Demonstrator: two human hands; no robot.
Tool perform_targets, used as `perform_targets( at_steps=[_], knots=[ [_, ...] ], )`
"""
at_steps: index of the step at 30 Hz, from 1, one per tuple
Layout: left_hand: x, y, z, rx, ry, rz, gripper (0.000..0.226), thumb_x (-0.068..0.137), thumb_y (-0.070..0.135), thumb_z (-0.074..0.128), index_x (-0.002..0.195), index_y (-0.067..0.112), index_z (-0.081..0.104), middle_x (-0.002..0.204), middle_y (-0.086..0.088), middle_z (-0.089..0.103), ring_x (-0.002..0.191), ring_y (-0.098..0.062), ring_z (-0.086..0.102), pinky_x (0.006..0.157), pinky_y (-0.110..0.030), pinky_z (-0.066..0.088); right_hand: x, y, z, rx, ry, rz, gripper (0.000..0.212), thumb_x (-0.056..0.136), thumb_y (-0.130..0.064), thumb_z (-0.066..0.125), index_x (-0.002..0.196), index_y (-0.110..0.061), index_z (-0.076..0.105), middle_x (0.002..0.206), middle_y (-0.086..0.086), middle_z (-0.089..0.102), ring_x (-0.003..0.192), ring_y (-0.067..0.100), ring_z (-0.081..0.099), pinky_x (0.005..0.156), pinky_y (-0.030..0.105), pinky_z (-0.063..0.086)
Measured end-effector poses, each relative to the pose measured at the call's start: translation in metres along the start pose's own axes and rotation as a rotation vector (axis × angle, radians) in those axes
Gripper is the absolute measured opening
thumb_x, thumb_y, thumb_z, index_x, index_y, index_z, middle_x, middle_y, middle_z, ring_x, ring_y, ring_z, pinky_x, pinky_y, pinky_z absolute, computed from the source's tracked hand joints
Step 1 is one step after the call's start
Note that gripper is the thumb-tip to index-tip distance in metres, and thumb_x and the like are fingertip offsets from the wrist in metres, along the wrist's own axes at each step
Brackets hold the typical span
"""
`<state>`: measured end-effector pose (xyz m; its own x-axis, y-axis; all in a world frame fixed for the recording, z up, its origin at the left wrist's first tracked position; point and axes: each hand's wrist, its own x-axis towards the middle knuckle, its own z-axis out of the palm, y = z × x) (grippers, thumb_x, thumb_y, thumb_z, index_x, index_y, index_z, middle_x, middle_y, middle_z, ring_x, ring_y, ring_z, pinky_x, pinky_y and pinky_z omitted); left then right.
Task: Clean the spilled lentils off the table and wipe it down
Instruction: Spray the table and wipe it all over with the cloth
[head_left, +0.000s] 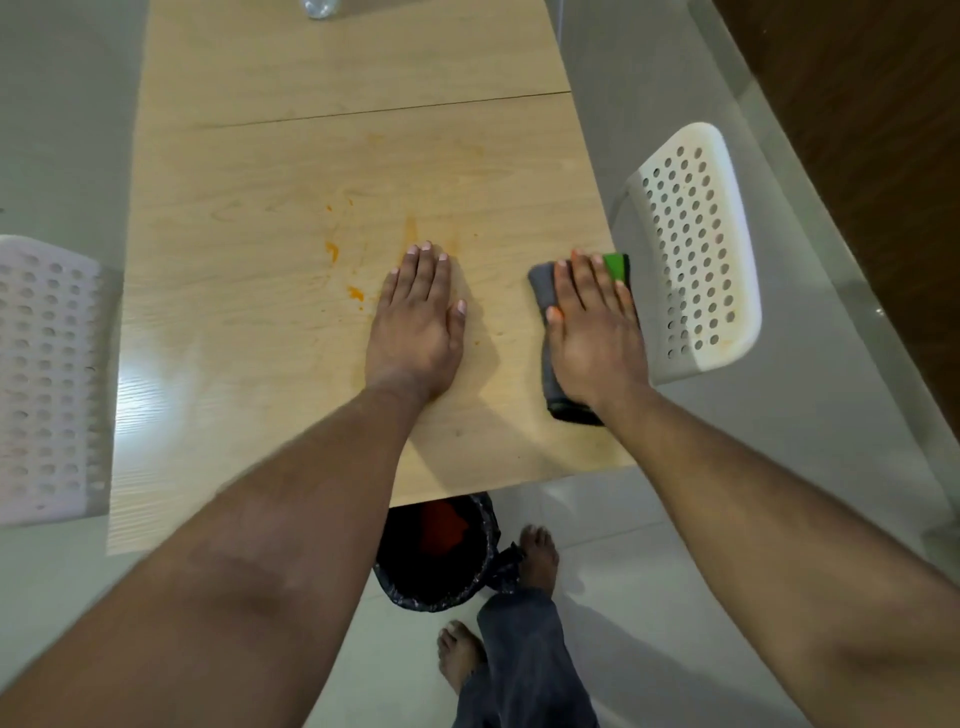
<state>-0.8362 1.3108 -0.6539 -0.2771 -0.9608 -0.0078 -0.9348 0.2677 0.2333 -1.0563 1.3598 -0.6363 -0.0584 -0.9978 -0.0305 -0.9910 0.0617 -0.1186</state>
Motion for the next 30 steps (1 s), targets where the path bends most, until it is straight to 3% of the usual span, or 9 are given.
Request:
perform_targets(
  at_steps=[6, 13, 22, 25, 30],
  knots=[
    [0.000, -0.003, -0.001, -0.015, 0.002, 0.017, 0.067, 0.108, 0.039, 0.020, 0.168, 0.012, 0.015, 0.177, -0.008, 0.008, 0.163, -0.021, 0.002, 0.133, -0.040, 0.005, 0.015, -0.044, 0.000, 0.001, -0.031, -0.119, 0.064, 0.110, -0.039, 0.026, 0.168, -0.016, 0.015, 0.177, 0.004, 0.007, 0.163, 0.024, 0.005, 0.131, 0.047, 0.014],
    [0.009, -0.001, -0.007, -0.067, -0.004, -0.006, 0.070, 0.101, 0.035, 0.026, 0.166, 0.009, 0.025, 0.174, -0.011, 0.020, 0.162, -0.027, 0.013, 0.131, -0.044, 0.014, -0.025, -0.005, -0.006, 0.010, -0.079, -0.206, 0.063, 0.110, -0.038, 0.022, 0.169, -0.019, 0.011, 0.177, 0.000, -0.001, 0.163, 0.017, -0.002, 0.132, 0.044, 0.013],
    [0.105, -0.041, -0.019, -0.044, -0.005, -0.073, 0.072, 0.103, 0.035, 0.029, 0.169, 0.012, 0.014, 0.177, -0.009, 0.007, 0.163, -0.026, 0.002, 0.132, -0.044, 0.009, 0.146, -0.029, -0.007, 0.036, 0.004, -0.054, 0.062, 0.110, -0.037, 0.023, 0.168, -0.015, 0.018, 0.177, 0.005, 0.010, 0.163, 0.025, 0.007, 0.131, 0.047, 0.013],
    [0.123, -0.051, -0.024, -0.028, -0.019, -0.092, 0.075, 0.100, 0.040, 0.024, 0.168, 0.011, 0.017, 0.176, -0.011, 0.009, 0.163, -0.027, 0.004, 0.132, -0.045, 0.010, 0.146, -0.039, -0.007, 0.025, -0.014, -0.160, 0.063, 0.109, -0.038, 0.026, 0.168, -0.015, 0.017, 0.177, 0.005, 0.010, 0.163, 0.025, 0.008, 0.131, 0.047, 0.015],
    [0.127, -0.051, -0.024, -0.050, 0.006, -0.086, 0.074, 0.099, 0.039, 0.026, 0.168, 0.012, 0.020, 0.176, -0.009, 0.011, 0.163, -0.025, 0.006, 0.132, -0.046, 0.012, 0.114, 0.005, -0.016, -0.003, -0.099, -0.354, 0.062, 0.112, -0.038, 0.025, 0.169, -0.018, 0.011, 0.177, -0.001, 0.000, 0.163, 0.016, -0.002, 0.131, 0.044, 0.014]
  ],
)
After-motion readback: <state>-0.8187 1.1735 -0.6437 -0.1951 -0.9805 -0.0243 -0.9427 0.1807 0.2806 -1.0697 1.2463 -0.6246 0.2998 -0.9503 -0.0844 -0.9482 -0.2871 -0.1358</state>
